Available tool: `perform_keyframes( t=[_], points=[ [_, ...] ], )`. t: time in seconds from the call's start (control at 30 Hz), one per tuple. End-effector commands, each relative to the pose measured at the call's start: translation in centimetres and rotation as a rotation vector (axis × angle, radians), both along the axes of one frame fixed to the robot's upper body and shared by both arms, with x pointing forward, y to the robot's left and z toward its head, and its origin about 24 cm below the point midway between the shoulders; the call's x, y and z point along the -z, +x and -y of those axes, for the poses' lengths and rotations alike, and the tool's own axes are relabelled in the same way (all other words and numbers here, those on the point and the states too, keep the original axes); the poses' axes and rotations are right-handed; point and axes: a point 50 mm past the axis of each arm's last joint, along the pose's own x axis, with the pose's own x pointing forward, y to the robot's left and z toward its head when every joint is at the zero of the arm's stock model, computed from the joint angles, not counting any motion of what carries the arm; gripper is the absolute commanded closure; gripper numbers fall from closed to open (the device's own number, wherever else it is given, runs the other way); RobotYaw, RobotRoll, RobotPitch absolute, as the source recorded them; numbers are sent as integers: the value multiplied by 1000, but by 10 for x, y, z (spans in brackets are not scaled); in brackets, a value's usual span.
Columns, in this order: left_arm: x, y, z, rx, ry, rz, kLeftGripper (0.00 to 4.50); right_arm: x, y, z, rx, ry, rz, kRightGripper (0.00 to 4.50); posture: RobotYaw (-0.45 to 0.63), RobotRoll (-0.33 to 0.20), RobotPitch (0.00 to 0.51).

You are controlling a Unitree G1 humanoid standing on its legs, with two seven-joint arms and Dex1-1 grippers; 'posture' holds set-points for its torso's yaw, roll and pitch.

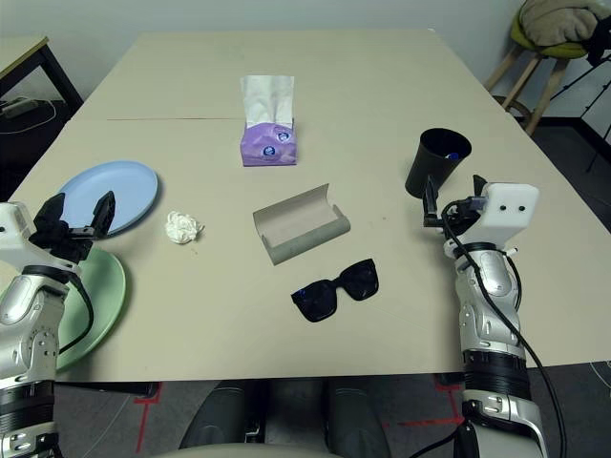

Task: Organize and tidy the items on the table.

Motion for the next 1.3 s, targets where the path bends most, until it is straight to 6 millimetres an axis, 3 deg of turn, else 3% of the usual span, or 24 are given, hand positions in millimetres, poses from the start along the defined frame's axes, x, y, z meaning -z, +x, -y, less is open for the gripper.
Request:
perform_keyframes(
  t=[0.03,0.73,0.83,1.0,1.3],
  points=[
    [-2,-1,1,-8,6,11,0,-2,1,-5,-32,-21,-8,58,85,0,94],
    [-3,2,5,68,5,22,0,2,1,-6,-103,-24,-9,58,63,0,78],
    [-3,3,5,73,11,17,0,-2,-3,-4,-221,-122,-5,58,59,0,77],
    [-4,5,4,79,20,12,0,-6,-4,-7,-427,-143,-22,58,55,0,77],
    [-3,5,6,102,34,-3,0,-24,-5,-33,-848,-320,-133,58,63,0,84]
  ],
)
